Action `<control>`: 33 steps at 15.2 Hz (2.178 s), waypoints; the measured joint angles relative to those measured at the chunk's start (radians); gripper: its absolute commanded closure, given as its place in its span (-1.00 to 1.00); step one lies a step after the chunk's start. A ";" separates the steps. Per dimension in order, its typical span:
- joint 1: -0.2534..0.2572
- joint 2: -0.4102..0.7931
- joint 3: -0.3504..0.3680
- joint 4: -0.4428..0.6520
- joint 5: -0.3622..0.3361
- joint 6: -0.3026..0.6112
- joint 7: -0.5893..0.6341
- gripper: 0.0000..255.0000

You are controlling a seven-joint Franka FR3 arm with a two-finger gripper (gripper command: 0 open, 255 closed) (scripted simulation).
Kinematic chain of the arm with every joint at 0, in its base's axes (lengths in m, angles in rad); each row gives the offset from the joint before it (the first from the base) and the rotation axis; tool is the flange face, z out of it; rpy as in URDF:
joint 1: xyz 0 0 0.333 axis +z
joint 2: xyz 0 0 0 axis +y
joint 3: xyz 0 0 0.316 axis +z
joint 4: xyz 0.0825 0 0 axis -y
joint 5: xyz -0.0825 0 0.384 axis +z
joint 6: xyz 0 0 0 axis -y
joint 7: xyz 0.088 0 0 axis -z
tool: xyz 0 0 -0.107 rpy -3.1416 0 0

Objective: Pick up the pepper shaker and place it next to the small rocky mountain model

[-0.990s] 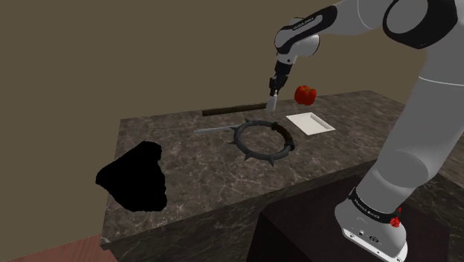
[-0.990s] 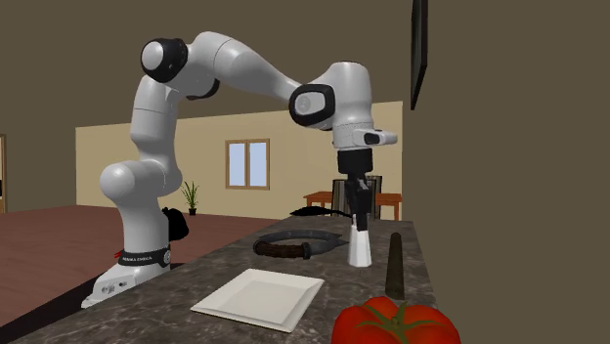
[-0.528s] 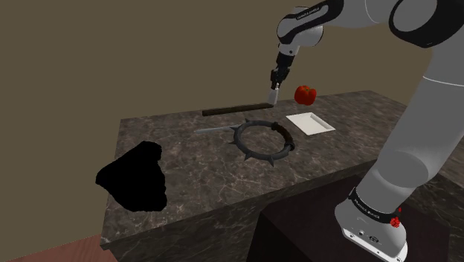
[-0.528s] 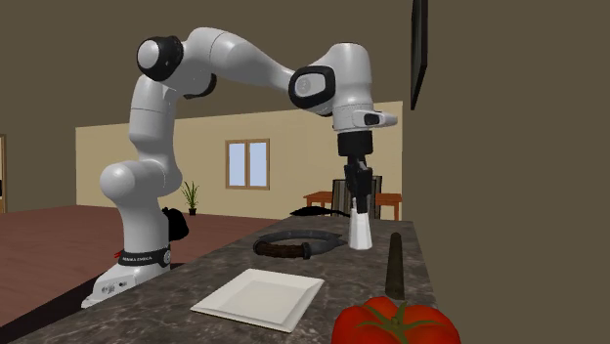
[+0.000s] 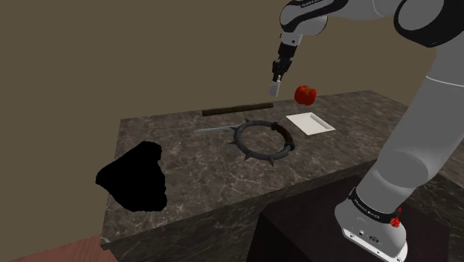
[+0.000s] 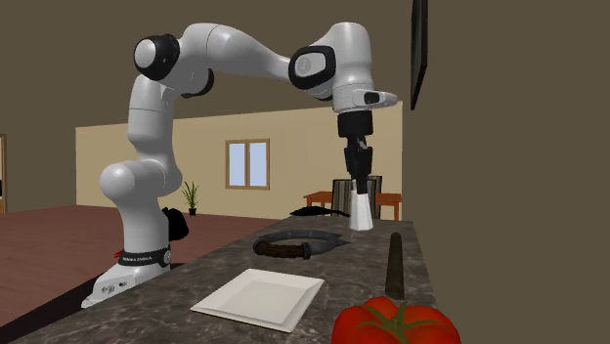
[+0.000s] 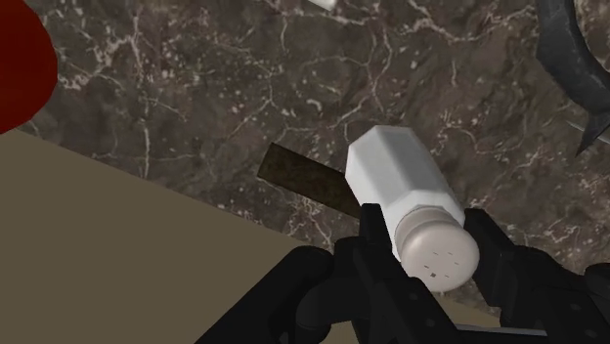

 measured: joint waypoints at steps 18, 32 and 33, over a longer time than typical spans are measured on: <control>0.074 -0.084 0.064 0.051 -0.037 -0.118 0.159 1.00; 0.233 -0.097 0.229 0.039 -0.066 -0.093 0.490 1.00; 0.246 -0.095 0.241 0.037 -0.068 -0.088 0.515 1.00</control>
